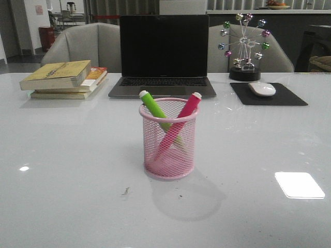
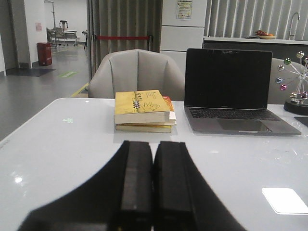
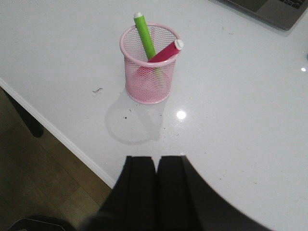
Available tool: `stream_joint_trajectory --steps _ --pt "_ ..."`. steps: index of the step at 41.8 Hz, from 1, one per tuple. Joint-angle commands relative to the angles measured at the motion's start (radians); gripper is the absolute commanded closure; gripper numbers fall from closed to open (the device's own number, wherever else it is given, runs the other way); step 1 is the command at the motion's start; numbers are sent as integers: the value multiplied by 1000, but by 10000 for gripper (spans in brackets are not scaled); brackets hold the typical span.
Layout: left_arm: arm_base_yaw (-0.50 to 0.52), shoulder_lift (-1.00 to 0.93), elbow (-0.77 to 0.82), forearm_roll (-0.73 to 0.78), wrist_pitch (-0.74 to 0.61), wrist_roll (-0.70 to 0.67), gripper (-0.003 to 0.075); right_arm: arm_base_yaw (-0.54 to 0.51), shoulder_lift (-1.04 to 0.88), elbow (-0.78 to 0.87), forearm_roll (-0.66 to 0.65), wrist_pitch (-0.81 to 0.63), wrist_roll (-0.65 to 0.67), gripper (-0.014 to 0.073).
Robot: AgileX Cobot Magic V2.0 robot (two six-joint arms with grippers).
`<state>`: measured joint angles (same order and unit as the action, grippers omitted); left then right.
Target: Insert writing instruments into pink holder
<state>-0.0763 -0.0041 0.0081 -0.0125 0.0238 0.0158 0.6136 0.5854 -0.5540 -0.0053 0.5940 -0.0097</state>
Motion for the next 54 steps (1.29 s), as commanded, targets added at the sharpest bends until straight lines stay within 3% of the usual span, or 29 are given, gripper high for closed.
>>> stream_joint_trajectory --steps 1,16,21,29,36,47,54 --pt "-8 -19 1 -10 -86 0 623 -1 -1 -28 -13 -70 -9 536" --pt "-8 -19 1 -10 -86 0 623 -15 -30 -22 -14 -74 -10 536" --pt "-8 -19 1 -10 -86 0 623 -132 -117 30 -13 -143 -10 536" --pt "-8 -19 1 -10 -86 0 623 -404 -353 216 -12 -316 -9 536" --pt "-8 -19 1 -10 -86 0 623 -552 -524 380 -6 -459 -9 536" --pt "-8 -19 1 -10 -86 0 623 -654 -618 569 72 -630 -9 536" --pt "-8 -19 1 -10 -86 0 623 -658 -618 570 76 -659 -9 536"
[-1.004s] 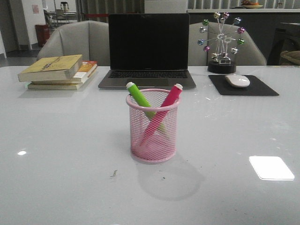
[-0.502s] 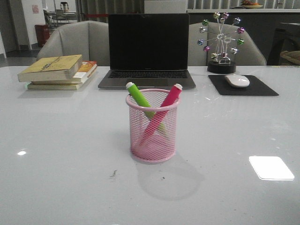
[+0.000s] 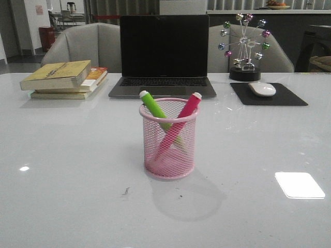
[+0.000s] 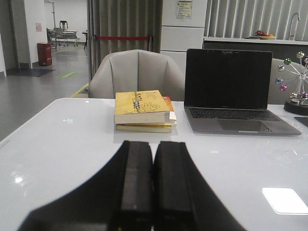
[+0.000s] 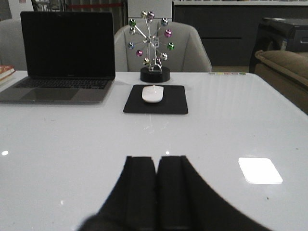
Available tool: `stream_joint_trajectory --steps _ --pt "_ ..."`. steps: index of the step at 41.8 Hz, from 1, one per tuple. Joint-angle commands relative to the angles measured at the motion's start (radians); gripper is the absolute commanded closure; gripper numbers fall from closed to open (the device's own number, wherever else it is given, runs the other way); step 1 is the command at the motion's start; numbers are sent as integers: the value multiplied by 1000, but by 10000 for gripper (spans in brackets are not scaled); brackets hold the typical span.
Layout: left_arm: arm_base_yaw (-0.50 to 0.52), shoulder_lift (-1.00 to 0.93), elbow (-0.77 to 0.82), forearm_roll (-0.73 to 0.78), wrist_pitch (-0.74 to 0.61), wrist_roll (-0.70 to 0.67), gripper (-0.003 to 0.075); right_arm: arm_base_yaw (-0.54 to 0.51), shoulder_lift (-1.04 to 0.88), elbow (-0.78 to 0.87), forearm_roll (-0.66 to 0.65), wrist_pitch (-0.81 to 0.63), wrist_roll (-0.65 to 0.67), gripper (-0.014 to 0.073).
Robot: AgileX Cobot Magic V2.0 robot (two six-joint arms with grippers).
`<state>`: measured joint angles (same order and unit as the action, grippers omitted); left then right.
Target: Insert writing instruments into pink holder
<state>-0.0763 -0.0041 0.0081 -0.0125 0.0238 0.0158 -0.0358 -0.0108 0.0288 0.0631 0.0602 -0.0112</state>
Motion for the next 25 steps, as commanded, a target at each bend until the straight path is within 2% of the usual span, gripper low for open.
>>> stream_joint_trajectory --steps 1,14,25 --pt "-8 -19 1 -10 -86 0 623 -8 -22 -13 9 -130 -8 536" --pt "-8 -19 1 -10 -86 0 623 4 -22 -13 10 -196 -8 536" --pt "-8 -19 1 -10 -86 0 623 41 -22 -13 10 -183 -8 536"
